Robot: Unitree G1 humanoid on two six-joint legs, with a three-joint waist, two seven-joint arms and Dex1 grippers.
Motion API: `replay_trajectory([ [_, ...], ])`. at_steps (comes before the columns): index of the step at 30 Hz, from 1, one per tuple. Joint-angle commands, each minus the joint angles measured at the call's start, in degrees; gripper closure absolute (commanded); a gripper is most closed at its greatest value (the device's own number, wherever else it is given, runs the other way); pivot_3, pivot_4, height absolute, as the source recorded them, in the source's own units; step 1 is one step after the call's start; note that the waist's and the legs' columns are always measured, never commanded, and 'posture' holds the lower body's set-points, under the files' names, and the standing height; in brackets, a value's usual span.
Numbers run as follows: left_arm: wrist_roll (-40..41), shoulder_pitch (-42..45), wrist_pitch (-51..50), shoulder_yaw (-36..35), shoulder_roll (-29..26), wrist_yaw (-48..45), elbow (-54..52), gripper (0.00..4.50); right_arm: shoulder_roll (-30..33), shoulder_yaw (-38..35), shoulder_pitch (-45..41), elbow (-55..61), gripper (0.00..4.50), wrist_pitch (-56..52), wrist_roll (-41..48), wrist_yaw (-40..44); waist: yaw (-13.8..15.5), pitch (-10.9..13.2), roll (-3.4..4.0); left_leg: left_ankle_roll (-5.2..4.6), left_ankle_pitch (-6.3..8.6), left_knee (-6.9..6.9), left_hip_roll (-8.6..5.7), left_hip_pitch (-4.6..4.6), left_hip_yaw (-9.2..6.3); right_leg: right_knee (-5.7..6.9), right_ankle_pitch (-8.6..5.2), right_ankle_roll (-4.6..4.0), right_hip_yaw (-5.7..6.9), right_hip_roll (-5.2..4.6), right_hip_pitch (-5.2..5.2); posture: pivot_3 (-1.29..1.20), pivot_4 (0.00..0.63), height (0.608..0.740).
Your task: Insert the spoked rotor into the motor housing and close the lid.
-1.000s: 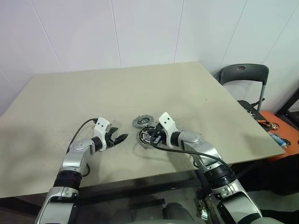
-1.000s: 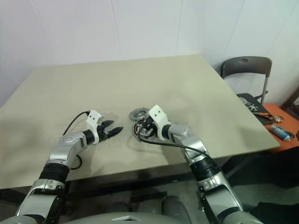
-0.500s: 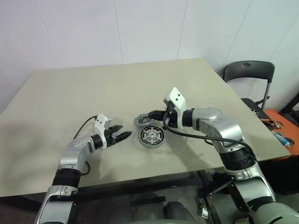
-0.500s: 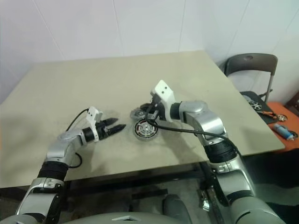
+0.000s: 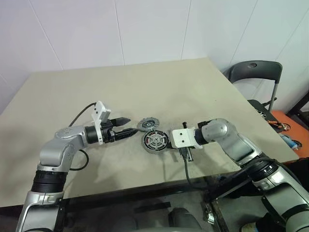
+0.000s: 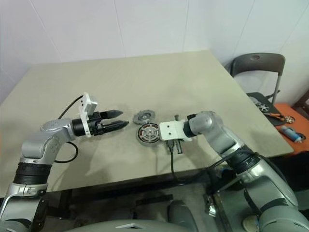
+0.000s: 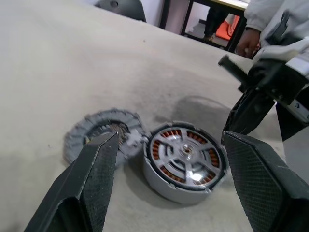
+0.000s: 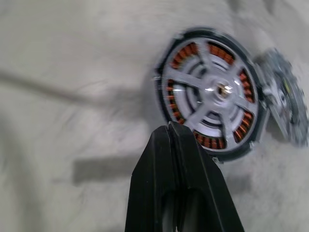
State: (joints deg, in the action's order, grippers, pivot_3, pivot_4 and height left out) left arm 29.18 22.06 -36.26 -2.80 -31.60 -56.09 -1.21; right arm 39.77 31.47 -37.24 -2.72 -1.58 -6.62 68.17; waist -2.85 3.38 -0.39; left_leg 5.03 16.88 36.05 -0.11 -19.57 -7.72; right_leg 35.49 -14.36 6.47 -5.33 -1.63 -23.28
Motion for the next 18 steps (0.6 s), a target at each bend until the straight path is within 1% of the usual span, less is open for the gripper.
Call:
replay_trajectory([
  [1,0.6,0.0,-0.3,0.2,0.7,1.8,-3.4,0.86,-0.1,-0.1,-3.5,-2.1,4.48,6.8,-2.2,2.0,0.1,0.0,0.00,0.00,0.00,0.01,0.00,0.02,0.00,0.00,0.00,0.00,0.00,0.00,0.02,0.00,0.000,0.740],
  [2,0.6,-0.2,-0.5,0.2,0.9,2.2,-3.8,0.86,-0.1,-0.1,-4.5,-3.5,4.48,8.6,-2.8,2.4,0.2,0.0,0.00,0.00,0.00,0.02,0.00,0.03,0.01,0.01,0.01,-0.02,0.00,0.00,0.03,0.00,0.000,0.740],
  [5,0.6,-0.5,-0.8,0.2,1.6,3.6,-4.2,0.86,-1.1,-1.5,-9.5,-9.3,3.88,12.4,-2.4,4.0,0.2,0.0,0.02,0.00,0.00,0.03,0.00,0.04,0.01,0.01,0.09,-0.16,-0.01,0.00,0.06,0.00,0.000,0.740],
  [8,0.8,-0.9,-0.9,0.0,2.1,4.4,-4.1,0.86,-1.7,-0.8,-14.1,-16.6,2.93,17.8,-5.7,2.7,0.3,0.0,0.03,0.01,0.00,0.02,0.00,0.07,0.01,0.04,0.12,-0.19,-0.01,0.00,0.06,0.00,0.000,0.740],
  [11,1.9,-0.8,-1.6,-0.2,2.3,4.2,-4.3,0.86,-1.9,1.8,-17.0,-23.3,1.90,23.4,-10.8,2.2,0.3,0.0,0.02,0.01,0.00,-0.01,0.00,0.08,0.01,0.04,0.12,-0.21,-0.01,0.00,0.06,0.00,0.000,0.740],
  [14,3.0,-0.3,-2.4,-0.5,2.5,4.3,-4.1,0.86,-3.6,2.1,-18.4,-26.9,1.90,25.7,-11.2,3.4,0.2,0.0,0.02,0.01,0.00,-0.02,0.00,0.07,0.01,0.01,0.12,-0.21,-0.01,-0.02,0.06,0.00,0.000,0.740],
  [18,2.7,0.1,-2.0,-0.3,2.7,4.9,-3.7,0.86,-5.4,3.1,-20.0,-31.3,1.90,31.3,-13.5,3.2,0.0,0.0,0.03,0.01,-0.01,-0.02,0.00,0.08,0.01,0.07,0.13,-0.21,-0.03,-0.02,0.04,0.00,0.000,0.740],
])
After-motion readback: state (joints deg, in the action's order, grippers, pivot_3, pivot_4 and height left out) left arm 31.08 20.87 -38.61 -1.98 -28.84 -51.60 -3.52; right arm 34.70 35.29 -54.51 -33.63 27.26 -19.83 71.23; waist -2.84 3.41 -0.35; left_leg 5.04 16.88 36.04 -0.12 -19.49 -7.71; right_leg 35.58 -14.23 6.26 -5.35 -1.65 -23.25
